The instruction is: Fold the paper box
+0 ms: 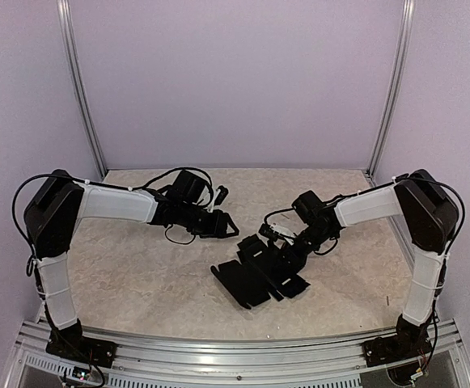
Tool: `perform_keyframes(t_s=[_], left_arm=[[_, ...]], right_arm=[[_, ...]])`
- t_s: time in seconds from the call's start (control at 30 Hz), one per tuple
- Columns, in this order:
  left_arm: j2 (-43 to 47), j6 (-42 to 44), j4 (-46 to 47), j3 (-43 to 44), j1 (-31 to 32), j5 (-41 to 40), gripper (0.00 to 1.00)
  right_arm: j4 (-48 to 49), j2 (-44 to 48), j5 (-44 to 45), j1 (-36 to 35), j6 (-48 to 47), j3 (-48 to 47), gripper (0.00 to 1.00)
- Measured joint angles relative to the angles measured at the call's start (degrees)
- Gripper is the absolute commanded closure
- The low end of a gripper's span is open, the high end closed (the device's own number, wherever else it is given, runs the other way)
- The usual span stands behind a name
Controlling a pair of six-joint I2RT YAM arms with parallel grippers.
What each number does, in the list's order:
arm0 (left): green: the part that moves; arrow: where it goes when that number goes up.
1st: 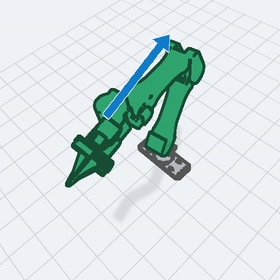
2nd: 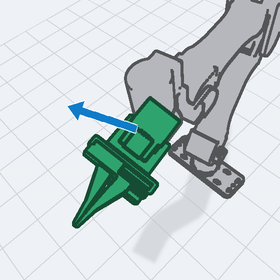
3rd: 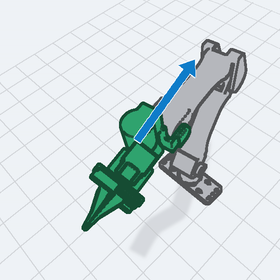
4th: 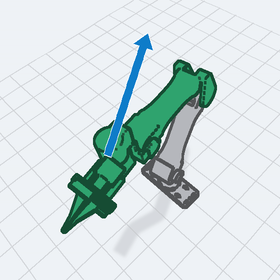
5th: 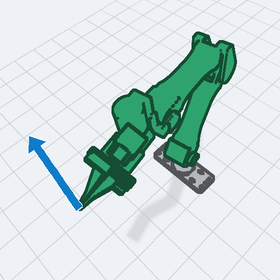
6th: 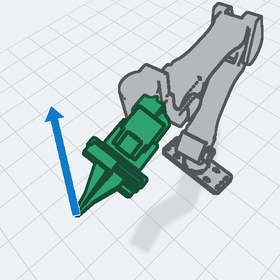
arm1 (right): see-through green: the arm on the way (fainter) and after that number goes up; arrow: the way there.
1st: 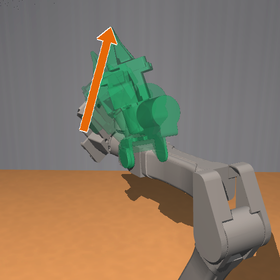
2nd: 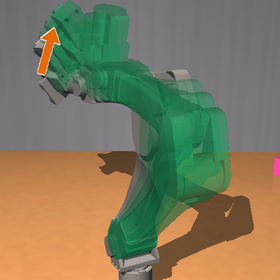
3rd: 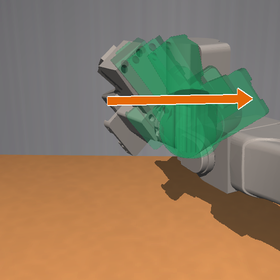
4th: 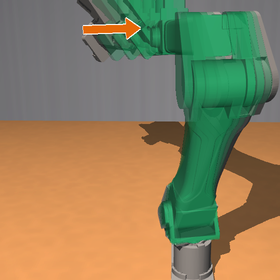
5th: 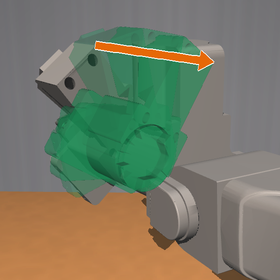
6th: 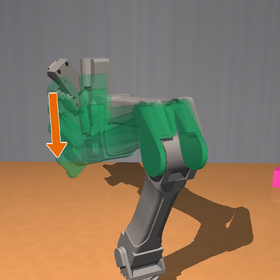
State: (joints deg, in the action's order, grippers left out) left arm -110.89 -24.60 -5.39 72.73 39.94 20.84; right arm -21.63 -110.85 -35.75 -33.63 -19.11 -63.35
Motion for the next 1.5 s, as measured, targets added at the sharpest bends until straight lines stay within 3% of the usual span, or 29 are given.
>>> perform_keyframes(t_s=[0.4, 0.83, 1.2, 1.5], left_arm=[[-4.98, 2.01, -2.64, 0.17, 3.04, 5.86, 0.5], [-7.28, 3.1, -2.27, 2.54, 4.31, 5.2, 0.54], [-7.3, 4.33, -0.79, 2.84, 5.35, 5.35, 0.66], [-7.85, 4.5, 0.92, 2.84, 6.4, 6.19, 0.64]], right_arm=[[0.26, -0.87, -0.26, 0.0, 0.17, -0.87, 1.0], [0.26, -0.92, -0.33, 0.0, 0.15, -0.9, 1.0], [0.09, -1.03, -0.44, 0.0, 0.15, -1.07, 1.0], [-0.13, -1.11, -0.44, 0.0, 0.24, -1.2, 1.0]])
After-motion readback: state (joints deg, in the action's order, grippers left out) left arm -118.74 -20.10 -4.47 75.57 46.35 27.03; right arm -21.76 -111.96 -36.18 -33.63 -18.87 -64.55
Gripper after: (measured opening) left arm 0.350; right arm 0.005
